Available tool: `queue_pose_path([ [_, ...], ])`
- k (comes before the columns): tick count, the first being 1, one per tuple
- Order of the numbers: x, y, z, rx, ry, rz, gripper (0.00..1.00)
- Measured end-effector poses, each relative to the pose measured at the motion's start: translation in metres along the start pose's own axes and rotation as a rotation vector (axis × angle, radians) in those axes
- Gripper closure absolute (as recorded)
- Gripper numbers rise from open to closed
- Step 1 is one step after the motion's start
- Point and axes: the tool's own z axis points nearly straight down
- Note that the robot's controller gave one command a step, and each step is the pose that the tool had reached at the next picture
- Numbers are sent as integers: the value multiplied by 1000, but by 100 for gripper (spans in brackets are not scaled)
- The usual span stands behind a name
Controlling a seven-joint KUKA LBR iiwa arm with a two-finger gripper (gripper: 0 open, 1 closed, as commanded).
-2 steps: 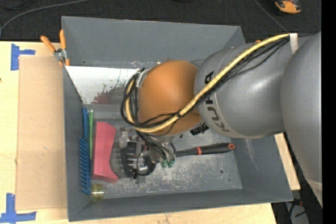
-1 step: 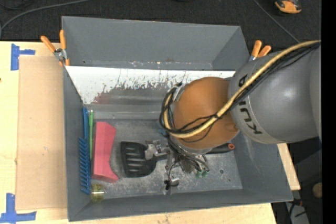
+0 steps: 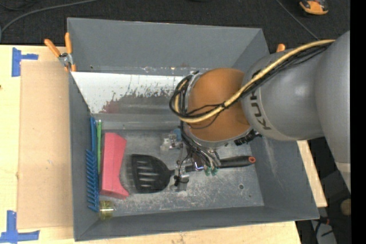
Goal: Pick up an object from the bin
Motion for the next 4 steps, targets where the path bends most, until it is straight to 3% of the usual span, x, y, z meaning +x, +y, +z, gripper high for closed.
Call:
queue_pose_path([
  [1,43,20,34,0,3,-338,0],
  [2,32,-97,45,1,-6,81,100],
  [3,32,-96,45,0,-6,82,100],
  [4,34,-95,10,-1,-3,83,100],
])
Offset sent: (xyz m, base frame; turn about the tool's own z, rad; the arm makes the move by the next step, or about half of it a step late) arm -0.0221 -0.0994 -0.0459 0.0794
